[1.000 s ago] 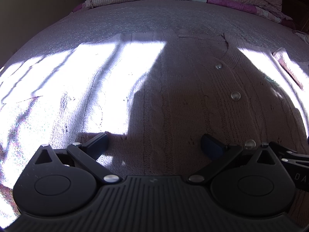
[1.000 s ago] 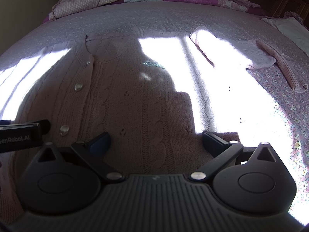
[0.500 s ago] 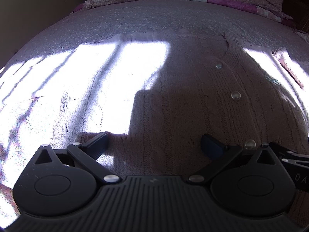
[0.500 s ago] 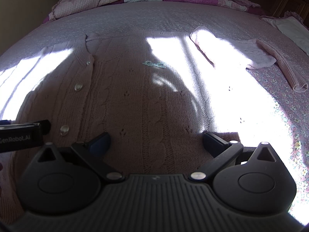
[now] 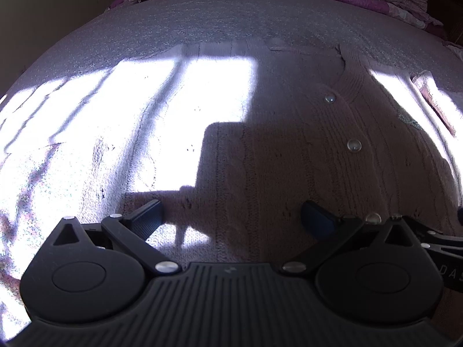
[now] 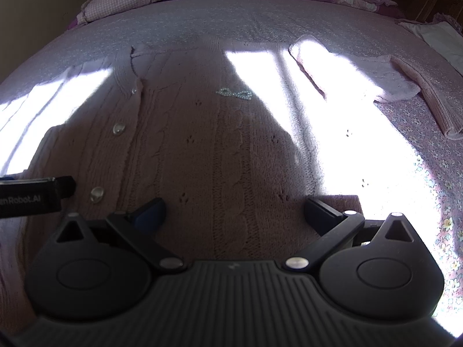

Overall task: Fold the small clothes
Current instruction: 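Move the open right gripper to the cardigan sleeve cuff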

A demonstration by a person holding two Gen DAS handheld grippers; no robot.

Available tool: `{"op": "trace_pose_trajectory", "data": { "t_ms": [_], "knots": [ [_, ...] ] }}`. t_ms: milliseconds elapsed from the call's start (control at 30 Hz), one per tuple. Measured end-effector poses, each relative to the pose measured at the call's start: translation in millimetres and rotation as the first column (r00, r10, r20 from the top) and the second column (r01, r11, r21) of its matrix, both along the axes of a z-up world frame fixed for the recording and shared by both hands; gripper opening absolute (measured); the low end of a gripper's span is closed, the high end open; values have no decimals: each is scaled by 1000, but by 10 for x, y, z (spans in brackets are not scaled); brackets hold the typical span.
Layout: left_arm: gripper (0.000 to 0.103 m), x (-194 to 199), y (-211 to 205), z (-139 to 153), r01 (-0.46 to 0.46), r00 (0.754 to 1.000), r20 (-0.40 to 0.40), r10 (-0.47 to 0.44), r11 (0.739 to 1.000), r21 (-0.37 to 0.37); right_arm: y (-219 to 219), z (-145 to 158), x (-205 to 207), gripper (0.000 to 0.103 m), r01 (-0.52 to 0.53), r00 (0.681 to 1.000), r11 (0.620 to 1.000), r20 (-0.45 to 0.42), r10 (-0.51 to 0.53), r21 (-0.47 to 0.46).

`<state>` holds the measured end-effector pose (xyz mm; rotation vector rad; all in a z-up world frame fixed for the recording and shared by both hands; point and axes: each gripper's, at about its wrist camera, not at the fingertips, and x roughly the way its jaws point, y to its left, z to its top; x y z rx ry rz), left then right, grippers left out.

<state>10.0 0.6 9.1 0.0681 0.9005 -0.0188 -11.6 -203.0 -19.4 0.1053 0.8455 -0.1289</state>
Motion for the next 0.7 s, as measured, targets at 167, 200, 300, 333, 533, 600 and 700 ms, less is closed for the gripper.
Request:
{"op": "trace_pose_trajectory", "data": {
  "t_ms": [167,200,300,333,533,600,700],
  "knots": [
    [103,32,4,60,-10,1000,-5,10,1000,-14,-41,42,18,103,-21,1000,1000,-17,22,23],
    [103,30,11,81,-13,1000,-1,13,1000,-19,-56,58,20,103,-28,999,999,-17,28,29],
    [103,30,5,162,-13,1000,27,13,1000,-12,-135,125,24,103,-45,999,997,-2,45,54],
    [103,39,-3,191,-11,999,33,11,1000,-11,-164,149,36,103,-44,999,997,2,44,57],
    [103,120,-99,294,13,999,39,-12,1000,-18,-400,311,123,103,-23,998,1000,53,22,18],
    [103,146,-157,309,23,999,43,-23,1000,-12,-489,353,163,103,-12,998,1000,64,12,-1],
    [103,179,-230,320,37,999,39,-36,999,-14,-655,405,246,103,-1,997,1000,83,3,-29]
  ]
}}
